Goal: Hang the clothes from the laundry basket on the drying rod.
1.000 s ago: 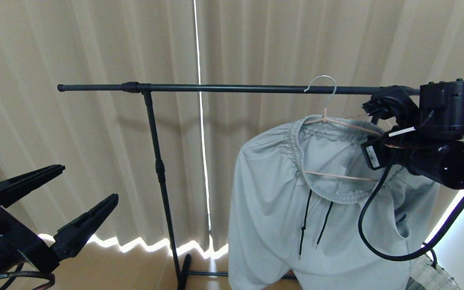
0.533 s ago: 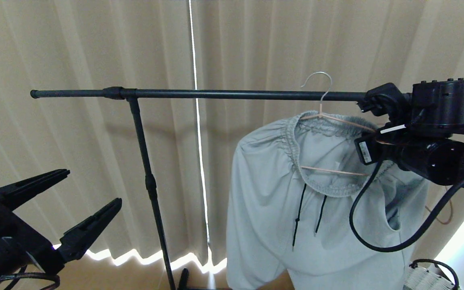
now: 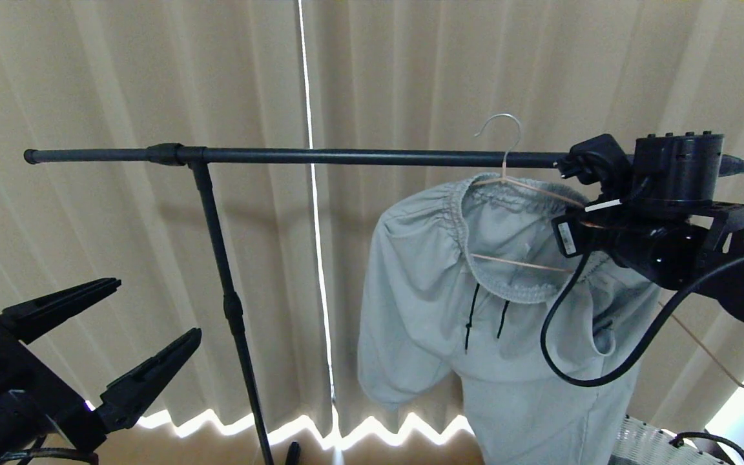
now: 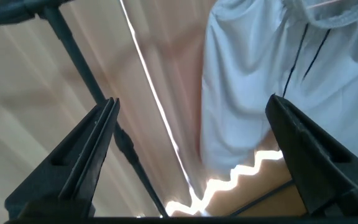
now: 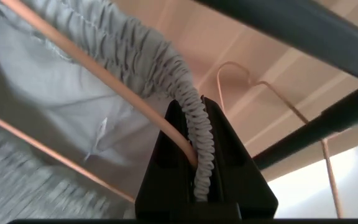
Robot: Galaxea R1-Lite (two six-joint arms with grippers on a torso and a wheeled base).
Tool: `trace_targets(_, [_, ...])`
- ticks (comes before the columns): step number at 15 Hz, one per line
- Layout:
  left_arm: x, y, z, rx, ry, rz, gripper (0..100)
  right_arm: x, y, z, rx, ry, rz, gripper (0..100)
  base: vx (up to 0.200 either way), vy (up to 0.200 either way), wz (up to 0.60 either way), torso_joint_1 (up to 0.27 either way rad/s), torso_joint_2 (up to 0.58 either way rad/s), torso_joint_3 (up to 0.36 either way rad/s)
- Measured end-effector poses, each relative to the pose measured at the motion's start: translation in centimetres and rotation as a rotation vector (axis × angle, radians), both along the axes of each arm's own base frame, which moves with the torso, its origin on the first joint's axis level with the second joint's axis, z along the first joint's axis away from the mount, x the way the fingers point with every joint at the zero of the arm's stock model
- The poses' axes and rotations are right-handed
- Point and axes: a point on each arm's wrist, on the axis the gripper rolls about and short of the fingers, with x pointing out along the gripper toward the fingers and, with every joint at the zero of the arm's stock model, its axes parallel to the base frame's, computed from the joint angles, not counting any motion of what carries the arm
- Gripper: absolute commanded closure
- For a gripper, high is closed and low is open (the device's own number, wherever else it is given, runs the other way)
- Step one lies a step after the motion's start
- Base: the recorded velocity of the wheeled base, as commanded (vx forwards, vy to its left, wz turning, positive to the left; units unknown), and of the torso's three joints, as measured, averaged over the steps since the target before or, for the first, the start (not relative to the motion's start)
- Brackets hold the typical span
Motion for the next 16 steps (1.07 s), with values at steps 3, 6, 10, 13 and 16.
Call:
trace_targets(3, [0.0,0.0,-0.1,0.002,0.003,0.000,0,1.1,0.0,-0.2,-0.014,-0.001,-0.053,100,0.000,0.000,0.00,0.000,0.00,0.000])
trace_targets(6, [0.0,0.0,-0.1,0.001,0.003,0.000,0,3.0,-0.1,-0.6,-0.028,-0.007,-0.118,100,0.000,0.000,0.00,0.000,0.00,0.000])
trace_targets(10, [0.0,0.0,0.0,0.001,0.001,0.000,0,4.4,0.4,-2.0,-0.045,0.021,-0.136,100,0.000,0.000,0.00,0.000,0.00,0.000])
trace_targets(13, [0.0,0.0,-0.1,0.001,0.002,0.000,0,4.7,0.7,-2.7,-0.056,0.039,-0.137,100,0.000,0.000,0.00,0.000,0.00,0.000])
trace_targets(16, [0.0,0.0,-0.1,0.002,0.005,0.000,0,4.6,1.6,-3.1,-0.061,0.050,-0.113,100,0.000,0.000,0.00,0.000,0.00,0.000])
